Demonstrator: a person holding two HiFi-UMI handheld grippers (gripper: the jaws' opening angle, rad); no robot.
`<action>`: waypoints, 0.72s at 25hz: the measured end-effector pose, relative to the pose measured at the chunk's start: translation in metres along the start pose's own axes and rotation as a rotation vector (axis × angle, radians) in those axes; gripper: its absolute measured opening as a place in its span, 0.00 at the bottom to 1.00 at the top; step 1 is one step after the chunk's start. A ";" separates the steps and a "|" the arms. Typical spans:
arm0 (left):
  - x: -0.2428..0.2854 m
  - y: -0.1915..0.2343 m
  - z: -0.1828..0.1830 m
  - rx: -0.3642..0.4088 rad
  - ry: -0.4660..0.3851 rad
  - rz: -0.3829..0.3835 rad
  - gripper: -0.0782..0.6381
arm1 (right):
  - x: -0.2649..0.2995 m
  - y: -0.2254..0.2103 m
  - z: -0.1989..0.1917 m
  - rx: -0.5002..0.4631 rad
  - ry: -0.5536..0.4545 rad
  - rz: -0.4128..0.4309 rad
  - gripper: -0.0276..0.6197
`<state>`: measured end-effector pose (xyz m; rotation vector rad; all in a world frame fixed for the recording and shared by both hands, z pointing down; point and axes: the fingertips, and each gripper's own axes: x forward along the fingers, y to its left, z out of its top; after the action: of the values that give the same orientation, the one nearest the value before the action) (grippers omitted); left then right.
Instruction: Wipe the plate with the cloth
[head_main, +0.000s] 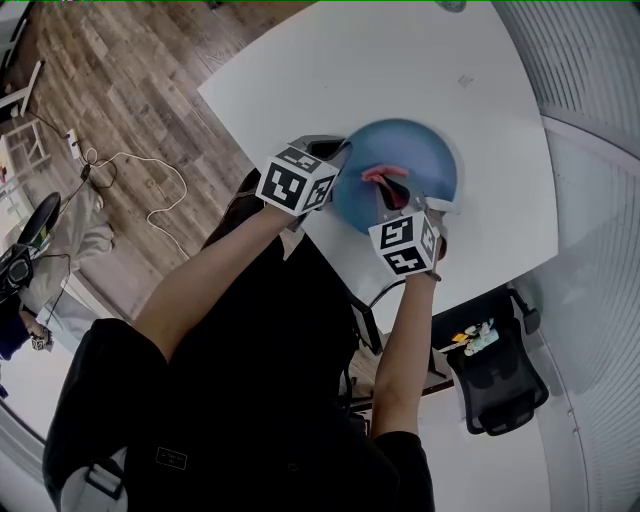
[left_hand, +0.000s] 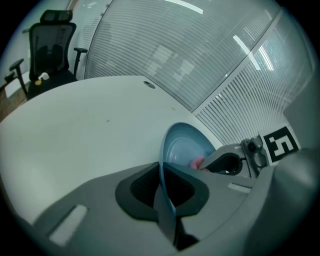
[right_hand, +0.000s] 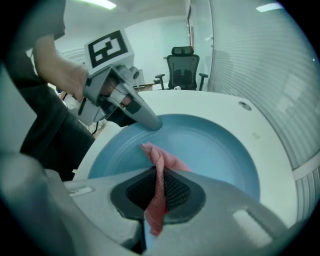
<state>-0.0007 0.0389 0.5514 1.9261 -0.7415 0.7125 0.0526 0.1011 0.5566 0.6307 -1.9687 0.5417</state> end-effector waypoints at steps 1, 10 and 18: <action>0.000 0.000 0.000 -0.001 -0.002 0.001 0.13 | 0.000 -0.008 0.004 0.002 -0.004 -0.012 0.08; 0.001 0.001 0.001 -0.006 -0.004 0.003 0.13 | 0.004 -0.073 0.023 0.013 -0.005 -0.187 0.08; -0.002 0.000 0.001 -0.021 -0.032 0.013 0.13 | 0.004 -0.095 0.026 0.020 0.030 -0.345 0.08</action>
<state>-0.0017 0.0385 0.5501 1.9192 -0.7788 0.6808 0.0939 0.0115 0.5588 0.9462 -1.7764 0.3550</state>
